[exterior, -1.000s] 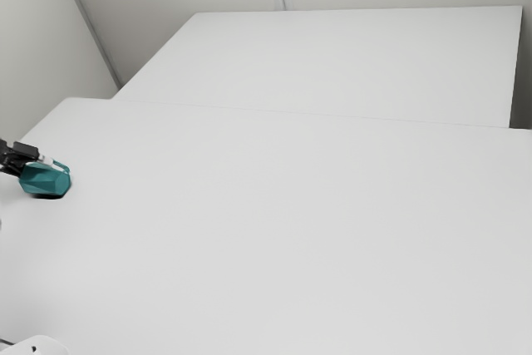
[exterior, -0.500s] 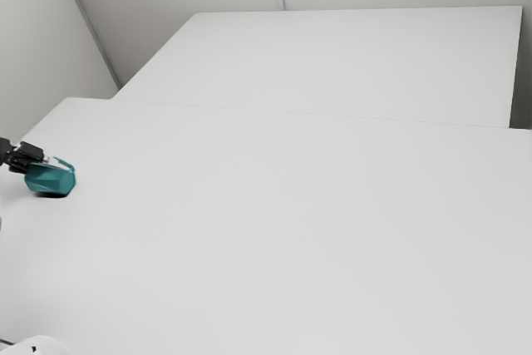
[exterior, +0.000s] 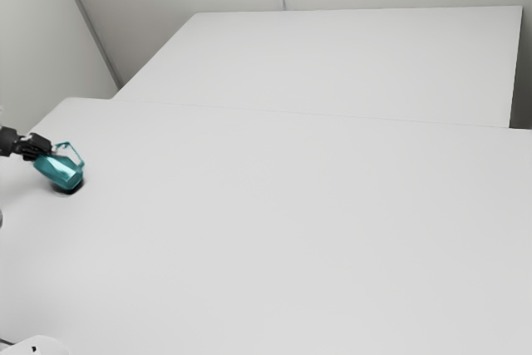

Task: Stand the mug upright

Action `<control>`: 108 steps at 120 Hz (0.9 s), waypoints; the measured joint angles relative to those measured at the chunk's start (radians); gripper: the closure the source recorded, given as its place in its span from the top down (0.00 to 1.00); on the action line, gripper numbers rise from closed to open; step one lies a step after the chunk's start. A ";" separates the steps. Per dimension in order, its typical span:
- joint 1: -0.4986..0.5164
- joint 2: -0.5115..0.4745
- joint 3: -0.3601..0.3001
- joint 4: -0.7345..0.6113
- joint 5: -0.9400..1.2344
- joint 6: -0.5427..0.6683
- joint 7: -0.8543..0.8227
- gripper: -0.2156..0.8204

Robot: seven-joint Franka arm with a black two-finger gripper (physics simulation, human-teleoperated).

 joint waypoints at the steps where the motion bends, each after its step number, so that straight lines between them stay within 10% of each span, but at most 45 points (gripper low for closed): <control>1: 0.000 0.000 -0.004 0.000 0.000 0.000 0.000 0.06; 64: -0.182 -0.210 -0.098 -0.041 0.101 0.002 -0.035 0.03; 108: -0.188 -0.550 -0.476 -0.531 0.690 0.046 -0.171 0.03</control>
